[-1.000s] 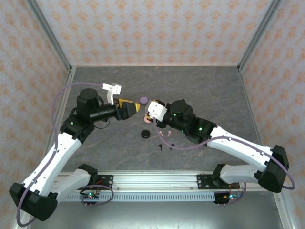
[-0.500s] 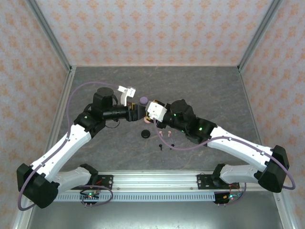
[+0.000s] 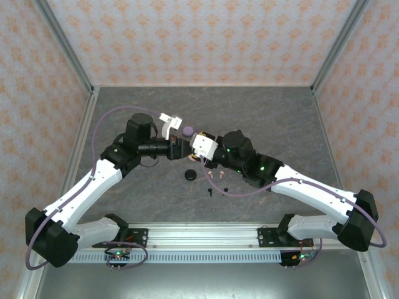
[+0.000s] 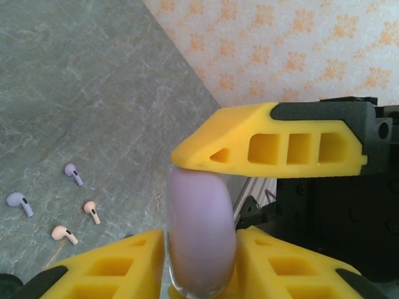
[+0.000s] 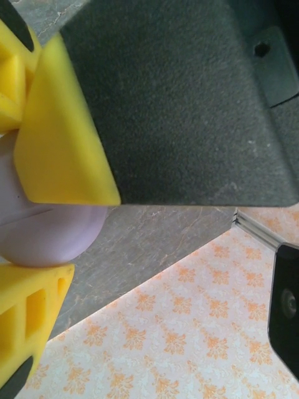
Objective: Insert the wireless bluetooth earbuds into the charging case
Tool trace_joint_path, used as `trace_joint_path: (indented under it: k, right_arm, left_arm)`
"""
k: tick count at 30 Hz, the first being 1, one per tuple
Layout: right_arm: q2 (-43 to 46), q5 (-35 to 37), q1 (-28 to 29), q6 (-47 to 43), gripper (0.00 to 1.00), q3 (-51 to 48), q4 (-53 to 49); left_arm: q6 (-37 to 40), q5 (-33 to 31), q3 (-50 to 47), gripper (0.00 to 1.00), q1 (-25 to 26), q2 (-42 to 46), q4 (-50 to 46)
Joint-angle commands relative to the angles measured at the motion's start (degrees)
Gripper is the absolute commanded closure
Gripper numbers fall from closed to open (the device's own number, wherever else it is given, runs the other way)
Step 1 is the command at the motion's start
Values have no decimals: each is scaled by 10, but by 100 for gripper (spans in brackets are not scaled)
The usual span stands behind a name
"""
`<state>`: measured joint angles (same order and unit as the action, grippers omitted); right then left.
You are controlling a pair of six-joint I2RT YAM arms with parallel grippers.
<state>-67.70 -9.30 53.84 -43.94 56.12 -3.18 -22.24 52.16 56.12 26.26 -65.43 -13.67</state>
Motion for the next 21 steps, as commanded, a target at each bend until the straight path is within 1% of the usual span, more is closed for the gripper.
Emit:
trace_joint_path:
  k: [1,5,11,14,16,21]
  right_arm:
    - [12,2,-4,-7,64,7,21]
    - [14,2,-6,-4,63,7,15]
    - [25,-23,-17,15,51,7,-8]
    - [32,-37,-23,22,43,9,-28]
    - [39,-49,-28,28,36,9,-45]
    - [76,-104,-50,45,22,-2,-79]
  left_arm:
    - [49,44,17,70,5,-5,-54]
    - [77,46,23,77,4,-3,-80]
    - [89,31,19,84,4,7,-74]
    - [90,25,13,87,4,15,-54]
    - [100,15,7,88,4,24,-39]
    - [157,-8,-14,88,4,62,-22]
